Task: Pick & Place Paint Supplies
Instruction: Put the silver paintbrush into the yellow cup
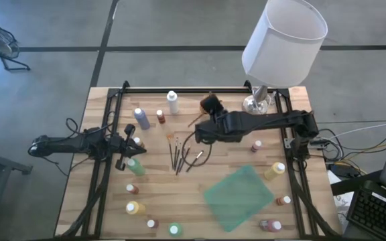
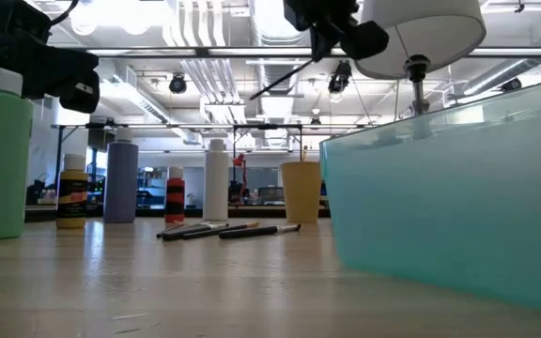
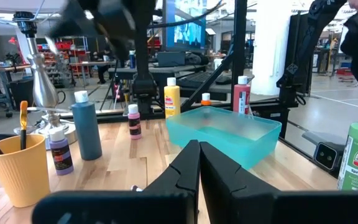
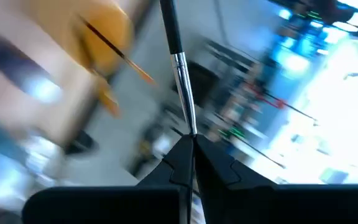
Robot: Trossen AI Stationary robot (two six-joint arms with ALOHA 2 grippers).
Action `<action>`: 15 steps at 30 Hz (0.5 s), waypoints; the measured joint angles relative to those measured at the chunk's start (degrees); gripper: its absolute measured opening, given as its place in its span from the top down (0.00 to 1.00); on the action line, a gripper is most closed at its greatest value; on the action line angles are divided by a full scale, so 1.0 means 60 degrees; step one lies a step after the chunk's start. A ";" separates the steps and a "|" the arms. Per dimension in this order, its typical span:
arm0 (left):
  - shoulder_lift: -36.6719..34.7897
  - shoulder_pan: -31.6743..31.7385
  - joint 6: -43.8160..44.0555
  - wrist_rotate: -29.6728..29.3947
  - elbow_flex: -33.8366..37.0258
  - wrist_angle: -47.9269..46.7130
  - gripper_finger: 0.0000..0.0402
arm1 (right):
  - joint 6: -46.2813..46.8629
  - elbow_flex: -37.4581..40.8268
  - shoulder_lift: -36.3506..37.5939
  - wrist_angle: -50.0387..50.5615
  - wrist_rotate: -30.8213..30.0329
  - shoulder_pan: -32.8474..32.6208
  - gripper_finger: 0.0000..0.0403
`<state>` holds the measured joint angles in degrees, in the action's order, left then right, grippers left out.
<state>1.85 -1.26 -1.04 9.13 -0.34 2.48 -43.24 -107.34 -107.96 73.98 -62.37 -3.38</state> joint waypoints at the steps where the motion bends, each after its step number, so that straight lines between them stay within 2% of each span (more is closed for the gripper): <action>1: 0.0000 0.0000 0.0000 0.0000 0.0000 0.0000 0.97 | -0.0461 -0.0066 0.0002 -0.0003 -0.0276 0.0109 0.98; 10: 0.0000 0.0000 0.0000 0.0004 0.0000 0.0000 0.97 | -0.3833 -0.0195 0.0000 -0.0079 -0.1692 0.1251 0.98; 15: 0.0000 0.0001 0.0001 0.0001 0.0000 0.0000 0.97 | -0.4364 -0.0015 0.0000 -0.0260 -0.1708 0.1900 0.98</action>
<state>1.85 -1.25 -1.03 9.13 -0.34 2.48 -69.43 -107.42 -107.96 72.42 -72.62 8.02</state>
